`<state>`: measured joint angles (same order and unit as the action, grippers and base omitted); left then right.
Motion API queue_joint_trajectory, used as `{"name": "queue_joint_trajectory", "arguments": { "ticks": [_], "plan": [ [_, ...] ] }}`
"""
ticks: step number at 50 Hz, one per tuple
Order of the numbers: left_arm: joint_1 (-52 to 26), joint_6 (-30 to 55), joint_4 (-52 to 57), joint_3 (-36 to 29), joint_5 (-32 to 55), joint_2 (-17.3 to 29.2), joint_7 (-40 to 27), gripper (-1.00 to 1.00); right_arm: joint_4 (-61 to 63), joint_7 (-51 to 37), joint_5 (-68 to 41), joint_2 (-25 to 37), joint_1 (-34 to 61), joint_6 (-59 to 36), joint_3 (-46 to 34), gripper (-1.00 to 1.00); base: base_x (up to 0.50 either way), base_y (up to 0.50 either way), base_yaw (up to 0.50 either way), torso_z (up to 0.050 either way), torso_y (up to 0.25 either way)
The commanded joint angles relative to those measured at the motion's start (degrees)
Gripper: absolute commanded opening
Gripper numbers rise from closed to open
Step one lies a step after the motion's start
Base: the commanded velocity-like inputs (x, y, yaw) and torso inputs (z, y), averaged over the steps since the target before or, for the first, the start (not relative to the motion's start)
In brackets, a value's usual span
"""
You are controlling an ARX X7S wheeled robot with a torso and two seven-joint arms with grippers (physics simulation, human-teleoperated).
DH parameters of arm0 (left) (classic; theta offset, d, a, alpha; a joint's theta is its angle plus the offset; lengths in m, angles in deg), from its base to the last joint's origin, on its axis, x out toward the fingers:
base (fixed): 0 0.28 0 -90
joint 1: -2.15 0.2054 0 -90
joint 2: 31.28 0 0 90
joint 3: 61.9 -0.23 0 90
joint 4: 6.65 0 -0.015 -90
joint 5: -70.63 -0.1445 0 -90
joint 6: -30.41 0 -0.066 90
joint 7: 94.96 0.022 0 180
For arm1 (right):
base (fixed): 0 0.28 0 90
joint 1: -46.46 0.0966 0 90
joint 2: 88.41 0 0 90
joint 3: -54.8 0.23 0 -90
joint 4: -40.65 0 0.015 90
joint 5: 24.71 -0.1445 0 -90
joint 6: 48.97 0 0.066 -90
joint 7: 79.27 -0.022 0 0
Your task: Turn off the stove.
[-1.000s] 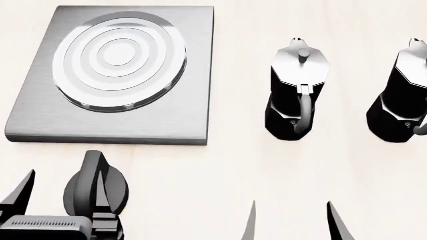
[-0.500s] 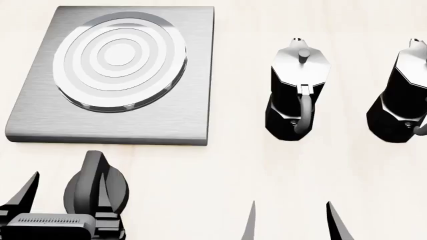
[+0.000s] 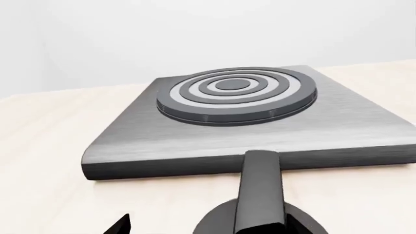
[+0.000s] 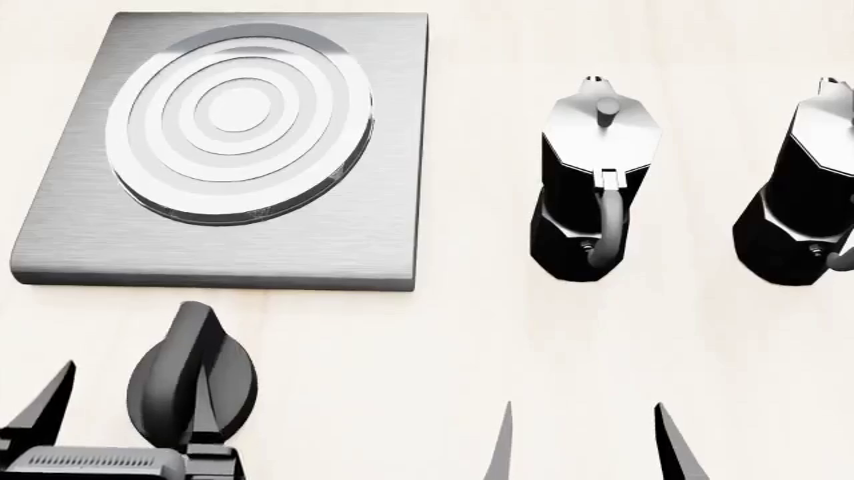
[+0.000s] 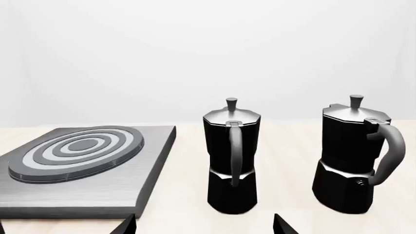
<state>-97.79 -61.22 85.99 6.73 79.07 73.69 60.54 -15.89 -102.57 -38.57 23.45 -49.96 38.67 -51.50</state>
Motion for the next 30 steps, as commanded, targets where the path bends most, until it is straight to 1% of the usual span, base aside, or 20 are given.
{"name": "queue_joint_trajectory", "arguments": {
  "ticks": [1,30],
  "plan": [
    [1.73,-0.64,-0.48,2.65,0.36,-0.23,-0.15,1.0,-0.32,1.24,0.73,-0.91,0.2,-0.18,1.24,1.0,0.0,0.0,0.0,0.0,0.0],
    [5.58,0.09,3.4,4.74,1.45,1.5,-3.21,1.0,-0.64,0.85,0.84,-0.59,0.37,0.12,0.69,1.0,0.0,0.0,0.0,0.0,-0.001]
  ]
}}
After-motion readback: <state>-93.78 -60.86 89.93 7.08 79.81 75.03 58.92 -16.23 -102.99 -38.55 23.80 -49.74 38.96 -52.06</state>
